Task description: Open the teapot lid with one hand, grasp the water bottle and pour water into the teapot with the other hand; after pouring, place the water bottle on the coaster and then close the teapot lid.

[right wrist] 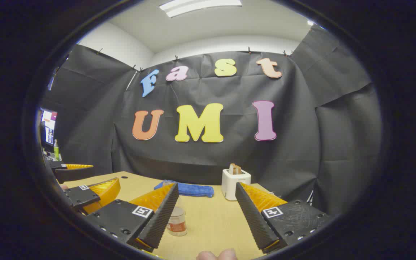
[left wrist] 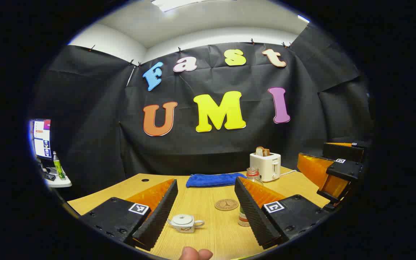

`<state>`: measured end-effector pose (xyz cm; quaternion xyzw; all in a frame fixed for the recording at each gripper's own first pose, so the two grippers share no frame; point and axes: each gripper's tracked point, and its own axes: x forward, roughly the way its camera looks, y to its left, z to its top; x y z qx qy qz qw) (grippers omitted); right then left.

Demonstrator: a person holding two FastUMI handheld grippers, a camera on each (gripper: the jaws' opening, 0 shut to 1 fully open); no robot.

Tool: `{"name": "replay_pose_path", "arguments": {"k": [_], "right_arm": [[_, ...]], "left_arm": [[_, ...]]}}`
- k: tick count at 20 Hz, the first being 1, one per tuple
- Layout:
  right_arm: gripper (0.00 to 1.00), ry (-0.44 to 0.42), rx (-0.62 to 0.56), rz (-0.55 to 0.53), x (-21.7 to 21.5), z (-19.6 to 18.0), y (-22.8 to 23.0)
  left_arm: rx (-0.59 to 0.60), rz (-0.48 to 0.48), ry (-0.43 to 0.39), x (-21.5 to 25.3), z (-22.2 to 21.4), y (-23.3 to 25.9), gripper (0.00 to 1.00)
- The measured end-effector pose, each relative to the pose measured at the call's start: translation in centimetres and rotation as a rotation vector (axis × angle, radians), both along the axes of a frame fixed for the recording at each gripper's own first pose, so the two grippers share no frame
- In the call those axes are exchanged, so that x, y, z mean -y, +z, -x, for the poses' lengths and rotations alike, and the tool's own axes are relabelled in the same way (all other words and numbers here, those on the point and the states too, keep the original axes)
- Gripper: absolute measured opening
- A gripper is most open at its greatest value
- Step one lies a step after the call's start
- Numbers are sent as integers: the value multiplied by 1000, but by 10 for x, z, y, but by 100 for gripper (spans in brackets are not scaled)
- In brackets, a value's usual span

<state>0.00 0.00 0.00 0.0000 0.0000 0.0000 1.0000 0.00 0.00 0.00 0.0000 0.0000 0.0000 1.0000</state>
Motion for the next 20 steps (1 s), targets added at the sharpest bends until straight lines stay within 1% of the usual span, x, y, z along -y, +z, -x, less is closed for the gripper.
{"name": "replay_pose_path", "arguments": {"k": [2, 5, 8, 11, 20], "right_arm": [[96, 10, -10, 3, -7, -3, -3], [96, 11, -6, 13, -9, -3, -3], [94, 9, -9, 2, -11, -4, -7], [96, 2, -7, -3, -10, -7, -7], [96, -7, -1, -11, -9, -9, -4]], "left_arm": [[6, -6, 13, -8, 1, 4, 99], [7, 7, 23, -16, -1, 4, 99], [-7, 19, 29, -25, -2, 1, 99], [-15, 26, 34, -28, -5, -2, 99], [-32, 44, 44, -36, -7, -6, 99]]}}
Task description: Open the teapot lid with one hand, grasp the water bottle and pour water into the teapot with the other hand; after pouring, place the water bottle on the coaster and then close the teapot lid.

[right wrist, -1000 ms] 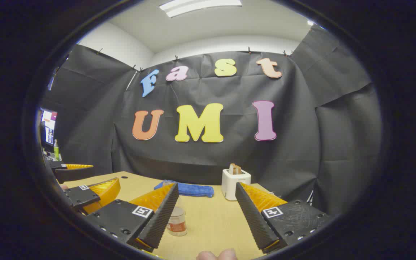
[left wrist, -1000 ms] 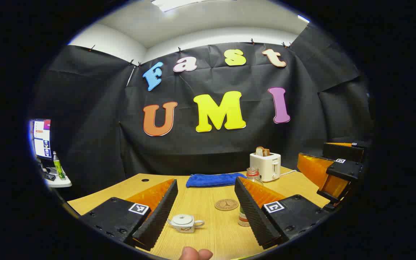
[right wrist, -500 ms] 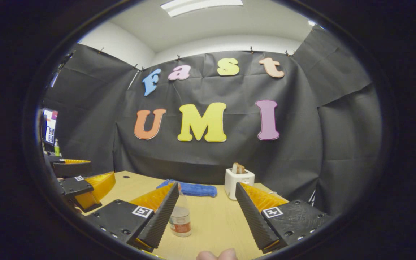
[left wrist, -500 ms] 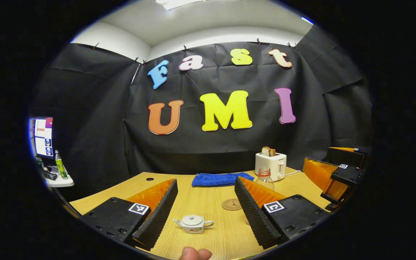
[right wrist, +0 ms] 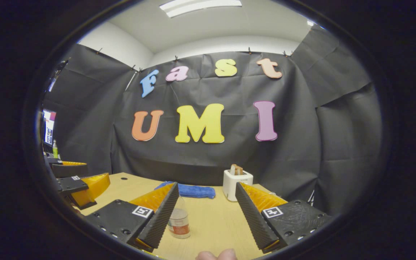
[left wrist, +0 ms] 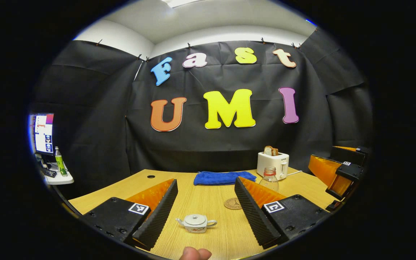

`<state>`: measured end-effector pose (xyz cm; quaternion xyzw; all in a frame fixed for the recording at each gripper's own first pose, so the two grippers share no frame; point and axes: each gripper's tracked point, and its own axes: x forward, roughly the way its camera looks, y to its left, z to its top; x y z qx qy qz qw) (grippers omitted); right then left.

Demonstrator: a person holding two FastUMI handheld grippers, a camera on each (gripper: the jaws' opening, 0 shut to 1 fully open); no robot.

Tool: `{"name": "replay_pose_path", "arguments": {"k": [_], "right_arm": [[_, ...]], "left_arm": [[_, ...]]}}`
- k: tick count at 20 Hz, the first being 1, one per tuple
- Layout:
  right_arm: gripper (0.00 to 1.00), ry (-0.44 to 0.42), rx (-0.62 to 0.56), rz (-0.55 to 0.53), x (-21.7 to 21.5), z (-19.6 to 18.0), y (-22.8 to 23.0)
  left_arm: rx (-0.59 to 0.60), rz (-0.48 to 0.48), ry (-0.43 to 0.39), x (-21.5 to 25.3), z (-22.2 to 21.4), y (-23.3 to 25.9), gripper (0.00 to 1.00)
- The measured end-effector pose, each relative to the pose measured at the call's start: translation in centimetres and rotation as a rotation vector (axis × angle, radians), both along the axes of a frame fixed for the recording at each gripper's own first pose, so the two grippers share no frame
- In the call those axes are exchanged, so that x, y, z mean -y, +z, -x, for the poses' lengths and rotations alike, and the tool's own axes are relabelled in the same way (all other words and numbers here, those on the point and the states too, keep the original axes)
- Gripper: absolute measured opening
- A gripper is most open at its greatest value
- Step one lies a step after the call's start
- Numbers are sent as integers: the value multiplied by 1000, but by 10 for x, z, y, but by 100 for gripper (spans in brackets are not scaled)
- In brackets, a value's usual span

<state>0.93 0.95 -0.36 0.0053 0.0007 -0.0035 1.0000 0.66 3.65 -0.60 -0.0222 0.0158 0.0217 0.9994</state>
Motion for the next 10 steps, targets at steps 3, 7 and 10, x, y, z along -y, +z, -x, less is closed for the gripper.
{"name": "replay_pose_path", "arguments": {"k": [3, 7, 10], "right_arm": [[96, -4, 3, 1, 1, 0, 0], [94, -7, 0, -1, 3, 0, -1], [94, -4, -3, 0, 2, 0, -2]], "left_arm": [[0, 3, 3, -2, 0, 0, 99], [-6, 5, 7, -4, 0, -2, 99], [-6, 0, 5, -3, -1, -2, 99]]}}
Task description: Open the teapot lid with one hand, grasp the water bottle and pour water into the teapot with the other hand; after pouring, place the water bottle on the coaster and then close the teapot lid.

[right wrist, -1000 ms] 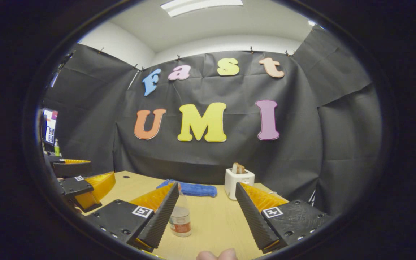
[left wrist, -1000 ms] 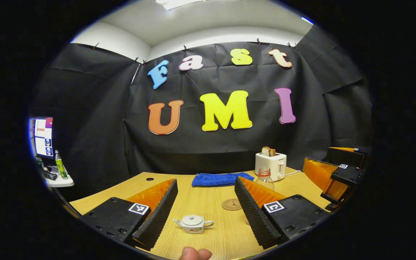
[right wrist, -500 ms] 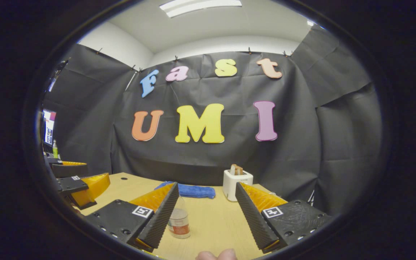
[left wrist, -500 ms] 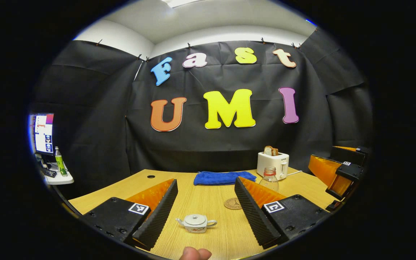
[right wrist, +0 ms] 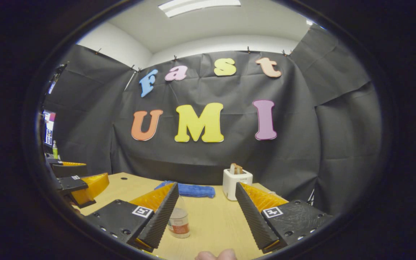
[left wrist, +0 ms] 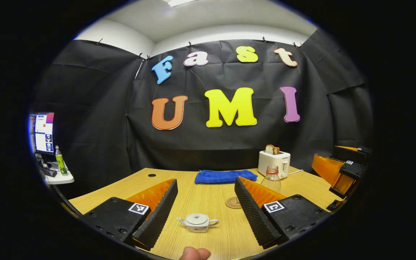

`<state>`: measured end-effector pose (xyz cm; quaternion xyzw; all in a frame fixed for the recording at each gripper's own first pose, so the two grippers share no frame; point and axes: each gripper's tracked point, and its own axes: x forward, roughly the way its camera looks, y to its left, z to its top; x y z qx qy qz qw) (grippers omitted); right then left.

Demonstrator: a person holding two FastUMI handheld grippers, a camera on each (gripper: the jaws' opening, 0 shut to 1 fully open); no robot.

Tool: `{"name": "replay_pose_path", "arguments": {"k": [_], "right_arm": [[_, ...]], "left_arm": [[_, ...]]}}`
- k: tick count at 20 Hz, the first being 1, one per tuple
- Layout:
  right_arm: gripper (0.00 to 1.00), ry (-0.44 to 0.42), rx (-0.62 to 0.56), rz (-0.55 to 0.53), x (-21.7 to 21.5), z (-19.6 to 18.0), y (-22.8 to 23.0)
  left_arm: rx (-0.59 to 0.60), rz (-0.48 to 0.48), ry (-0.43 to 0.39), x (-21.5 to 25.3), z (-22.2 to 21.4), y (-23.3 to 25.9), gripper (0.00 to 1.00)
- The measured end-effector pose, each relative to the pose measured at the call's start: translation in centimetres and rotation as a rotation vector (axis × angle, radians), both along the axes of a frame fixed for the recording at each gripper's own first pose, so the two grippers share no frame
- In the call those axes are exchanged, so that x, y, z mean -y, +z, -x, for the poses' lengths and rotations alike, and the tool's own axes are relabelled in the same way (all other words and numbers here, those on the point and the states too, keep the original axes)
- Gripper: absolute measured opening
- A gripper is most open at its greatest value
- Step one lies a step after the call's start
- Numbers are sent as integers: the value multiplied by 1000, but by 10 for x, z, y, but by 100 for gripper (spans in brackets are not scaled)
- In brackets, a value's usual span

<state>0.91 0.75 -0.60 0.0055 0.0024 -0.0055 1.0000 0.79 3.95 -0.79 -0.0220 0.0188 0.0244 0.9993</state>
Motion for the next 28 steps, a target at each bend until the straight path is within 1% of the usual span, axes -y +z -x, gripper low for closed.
{"name": "replay_pose_path", "arguments": {"k": [1, 4, 5, 6, 7, 8, 12, 14, 15, 18, 21, 26, 27, 28], "right_arm": [[96, -3, 1, 3, 1, 0, -1], [96, 0, -6, 11, 4, -1, -7], [94, 6, -16, 20, 2, -1, -12], [96, 8, -28, 33, 3, -2, -16], [94, 9, -37, 42, 4, -3, -20], [96, 9, -37, 44, 5, -3, -21], [96, 9, -37, 38, 10, -7, -28], [94, 9, -50, 37, 13, -10, -35], [96, 9, -58, 35, 16, -10, -39], [96, 8, -75, 23, 21, -14, -49], [96, 6, -96, 20, 27, -19, -61], [96, 2, -135, -2, 37, -24, -78], [93, -2, -140, -5, 39, -26, -79], [94, -7, -142, -6, 43, -26, -80]], "left_arm": [[-1, -1, 1, -1, -1, 0, 99], [-11, -11, 12, -8, -1, -5, 99], [-12, -14, 17, -9, -3, -4, 99], [-15, -14, 23, -12, -5, -6, 99], [-22, -11, 27, -15, -6, -9, 99], [-32, -7, 27, -17, -8, -13, 99], [-77, -6, 30, -19, -9, -30, 99], [-104, 5, 8, -12, -7, -44, 99], [-123, 6, -5, -10, -6, -54, 99], [-169, 3, -8, -8, 0, -78, 99], [-183, 4, -16, -4, 1, -89, 100], [-228, 9, -21, -3, -17, -103, 99], [-242, 6, -20, -5, -21, -108, 98], [-260, 3, -23, -4, -27, -113, 95]]}}
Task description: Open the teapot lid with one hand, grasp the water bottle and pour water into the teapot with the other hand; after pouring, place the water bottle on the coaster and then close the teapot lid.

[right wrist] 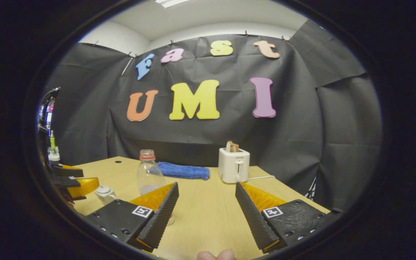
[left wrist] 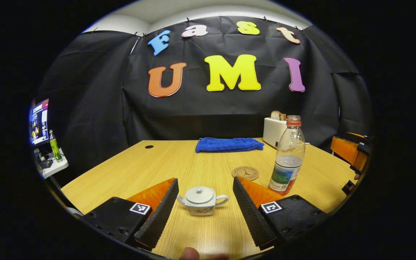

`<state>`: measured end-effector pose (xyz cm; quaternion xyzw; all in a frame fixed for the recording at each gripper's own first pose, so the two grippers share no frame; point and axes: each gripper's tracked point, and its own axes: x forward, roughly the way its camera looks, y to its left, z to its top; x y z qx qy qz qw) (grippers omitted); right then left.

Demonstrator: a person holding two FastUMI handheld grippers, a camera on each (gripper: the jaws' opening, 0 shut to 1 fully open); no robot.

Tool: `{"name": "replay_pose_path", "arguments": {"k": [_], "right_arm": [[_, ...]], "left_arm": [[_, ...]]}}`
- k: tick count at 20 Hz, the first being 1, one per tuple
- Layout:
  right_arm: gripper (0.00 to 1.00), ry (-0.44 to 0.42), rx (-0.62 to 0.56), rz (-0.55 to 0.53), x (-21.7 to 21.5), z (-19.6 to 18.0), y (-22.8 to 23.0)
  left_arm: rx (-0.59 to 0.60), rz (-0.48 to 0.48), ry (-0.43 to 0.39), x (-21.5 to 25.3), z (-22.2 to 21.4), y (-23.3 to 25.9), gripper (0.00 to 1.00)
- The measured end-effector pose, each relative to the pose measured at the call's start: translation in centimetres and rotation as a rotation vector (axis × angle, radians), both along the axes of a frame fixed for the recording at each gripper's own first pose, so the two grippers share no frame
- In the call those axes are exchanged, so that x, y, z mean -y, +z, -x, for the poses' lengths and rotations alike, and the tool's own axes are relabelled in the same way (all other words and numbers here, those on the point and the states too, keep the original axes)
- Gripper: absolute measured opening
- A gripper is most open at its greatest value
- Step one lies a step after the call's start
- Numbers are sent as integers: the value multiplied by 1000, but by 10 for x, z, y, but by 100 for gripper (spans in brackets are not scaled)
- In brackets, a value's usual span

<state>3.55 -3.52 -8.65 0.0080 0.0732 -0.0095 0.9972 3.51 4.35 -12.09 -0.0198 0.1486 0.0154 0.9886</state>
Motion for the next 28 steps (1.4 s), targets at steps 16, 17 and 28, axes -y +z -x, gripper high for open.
{"name": "replay_pose_path", "arguments": {"k": [16, 17, 28], "right_arm": [[94, 11, -41, 17, 1, -13, -25], [96, 24, -39, 16, -3, -12, -27], [96, 153, -51, -1, -43, -9, -33]], "left_arm": [[-153, 3, 14, -17, -26, -39, 21], [-151, 4, 11, -15, -28, -39, 18], [-47, 81, -10, -15, -26, -3, 5]]}}
